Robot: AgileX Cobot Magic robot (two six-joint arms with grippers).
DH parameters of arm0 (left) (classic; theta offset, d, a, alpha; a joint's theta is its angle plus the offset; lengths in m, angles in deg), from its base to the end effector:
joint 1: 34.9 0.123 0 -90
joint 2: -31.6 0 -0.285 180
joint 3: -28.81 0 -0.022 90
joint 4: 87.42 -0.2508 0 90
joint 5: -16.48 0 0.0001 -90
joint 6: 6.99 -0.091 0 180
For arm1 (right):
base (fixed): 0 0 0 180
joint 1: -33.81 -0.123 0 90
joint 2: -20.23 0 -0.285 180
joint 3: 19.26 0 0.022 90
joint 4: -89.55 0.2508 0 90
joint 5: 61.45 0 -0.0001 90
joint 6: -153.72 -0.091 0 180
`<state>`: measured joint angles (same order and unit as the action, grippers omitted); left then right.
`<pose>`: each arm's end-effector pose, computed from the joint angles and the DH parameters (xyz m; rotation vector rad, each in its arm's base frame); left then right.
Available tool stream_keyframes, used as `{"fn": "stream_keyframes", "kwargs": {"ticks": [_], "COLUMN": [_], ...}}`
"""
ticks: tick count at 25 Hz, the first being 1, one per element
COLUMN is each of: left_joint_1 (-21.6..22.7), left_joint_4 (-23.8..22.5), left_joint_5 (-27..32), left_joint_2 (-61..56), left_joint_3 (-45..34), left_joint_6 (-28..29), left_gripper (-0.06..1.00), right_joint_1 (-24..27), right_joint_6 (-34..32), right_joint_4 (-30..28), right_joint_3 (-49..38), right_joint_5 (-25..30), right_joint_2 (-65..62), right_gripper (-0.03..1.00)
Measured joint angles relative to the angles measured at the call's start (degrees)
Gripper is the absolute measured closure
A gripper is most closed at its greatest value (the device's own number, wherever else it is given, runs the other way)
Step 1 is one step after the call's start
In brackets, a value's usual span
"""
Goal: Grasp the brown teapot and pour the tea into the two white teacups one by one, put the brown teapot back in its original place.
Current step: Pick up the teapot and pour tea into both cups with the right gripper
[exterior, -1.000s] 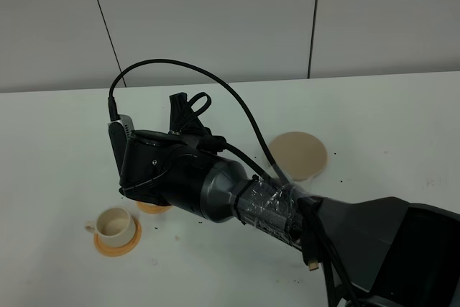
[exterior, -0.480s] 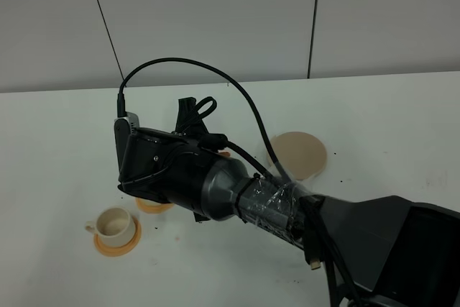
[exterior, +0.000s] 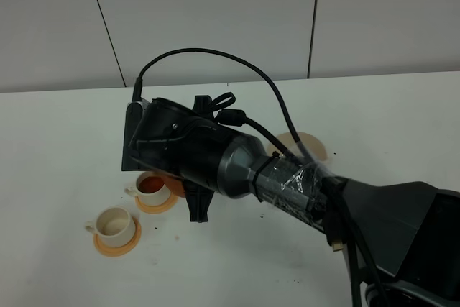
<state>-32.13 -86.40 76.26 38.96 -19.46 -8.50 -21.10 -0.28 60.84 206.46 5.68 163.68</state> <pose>-0.0058 -0.0017 0.2801 -0.0214 2.0141 0.0264 0.3236 0.3905 0.2031 -1.8981 1.9415 -0.5633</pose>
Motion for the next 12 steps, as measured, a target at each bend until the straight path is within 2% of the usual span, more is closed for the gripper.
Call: {"fn": "stream_keyframes", "kwargs": {"ticks": [12], "left_joint_1": [0.00], "left_joint_4": [0.00], "left_joint_5": [0.00], "left_joint_2": [0.00], "left_joint_3": [0.00], "left_joint_6": [0.06], "left_gripper": [0.71], "right_joint_1": [3.37], "right_joint_6": [2.43], "right_joint_4": [14.12], "right_joint_3": [2.76], "right_joint_5": [1.97], "right_joint_2": [-0.24], "right_gripper": [0.87]}}
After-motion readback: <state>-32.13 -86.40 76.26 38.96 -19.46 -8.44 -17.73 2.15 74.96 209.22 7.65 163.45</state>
